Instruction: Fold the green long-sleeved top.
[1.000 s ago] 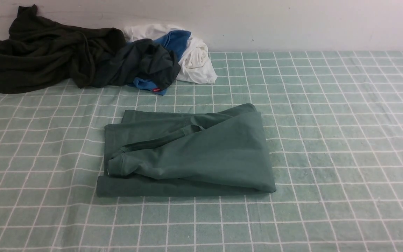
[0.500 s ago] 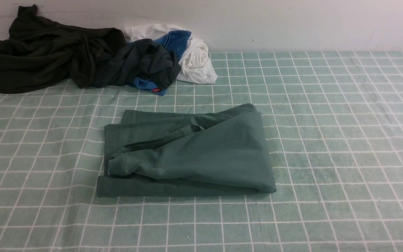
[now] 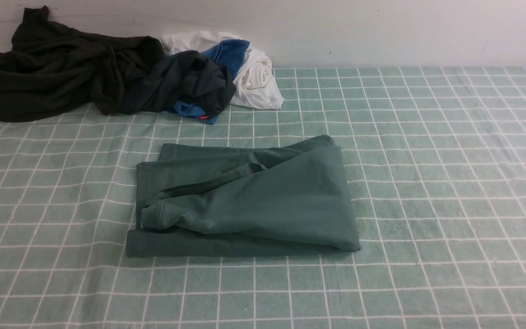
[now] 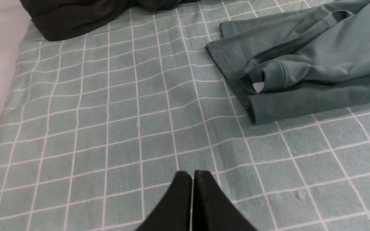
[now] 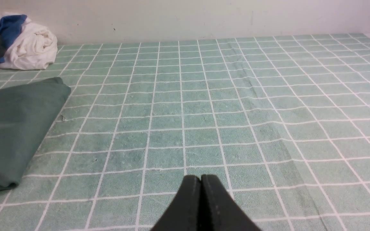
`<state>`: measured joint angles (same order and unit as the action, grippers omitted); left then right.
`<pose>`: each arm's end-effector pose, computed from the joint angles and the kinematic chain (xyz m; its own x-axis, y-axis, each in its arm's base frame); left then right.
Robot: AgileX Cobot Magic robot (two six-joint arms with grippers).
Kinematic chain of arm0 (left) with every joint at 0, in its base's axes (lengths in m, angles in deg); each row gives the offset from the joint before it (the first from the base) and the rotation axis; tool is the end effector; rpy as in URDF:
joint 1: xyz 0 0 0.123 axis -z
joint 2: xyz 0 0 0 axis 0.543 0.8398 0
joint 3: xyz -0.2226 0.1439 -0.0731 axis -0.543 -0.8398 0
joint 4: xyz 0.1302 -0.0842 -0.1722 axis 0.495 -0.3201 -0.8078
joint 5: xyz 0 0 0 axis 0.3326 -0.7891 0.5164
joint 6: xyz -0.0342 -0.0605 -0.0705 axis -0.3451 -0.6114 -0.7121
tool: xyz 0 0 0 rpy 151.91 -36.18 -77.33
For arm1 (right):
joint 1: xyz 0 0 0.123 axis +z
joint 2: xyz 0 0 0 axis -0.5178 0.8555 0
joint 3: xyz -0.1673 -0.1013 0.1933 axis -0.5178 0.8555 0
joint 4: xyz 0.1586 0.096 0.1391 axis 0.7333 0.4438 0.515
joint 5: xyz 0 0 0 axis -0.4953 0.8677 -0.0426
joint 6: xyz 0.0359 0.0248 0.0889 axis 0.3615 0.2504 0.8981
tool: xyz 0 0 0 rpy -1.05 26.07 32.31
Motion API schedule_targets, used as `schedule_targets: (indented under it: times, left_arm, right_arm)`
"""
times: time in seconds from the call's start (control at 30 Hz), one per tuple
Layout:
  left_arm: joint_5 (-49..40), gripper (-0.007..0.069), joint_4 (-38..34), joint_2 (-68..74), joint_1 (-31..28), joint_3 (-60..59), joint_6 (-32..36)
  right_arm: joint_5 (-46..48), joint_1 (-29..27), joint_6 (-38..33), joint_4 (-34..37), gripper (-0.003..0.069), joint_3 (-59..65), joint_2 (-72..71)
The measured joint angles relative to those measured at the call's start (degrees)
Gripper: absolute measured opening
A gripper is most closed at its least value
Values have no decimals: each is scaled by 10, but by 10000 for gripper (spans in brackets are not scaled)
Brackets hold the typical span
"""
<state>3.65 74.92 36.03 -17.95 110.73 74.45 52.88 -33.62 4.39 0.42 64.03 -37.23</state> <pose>0.0391 0.0081 0.2784 -0.4444 0.1782 -0.8779 0.1254 0.9827 0.1360 0.0507 -0.0037 0.1723 -0.2633 0.1072 -0.9587 0.0821 0.9927 0.0885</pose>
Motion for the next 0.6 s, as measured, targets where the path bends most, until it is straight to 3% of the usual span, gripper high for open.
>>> schedule_targets:
  times: [0.43,0.6]
  left_arm:
    - [8,-3,0,0,0,-17,0]
    - [107,-3,-31,0,-6,-58,0]
  right_arm:
    - [0,0,-1,0,-14,0,0]
    - [0,0,-1,-1,-14,0,0]
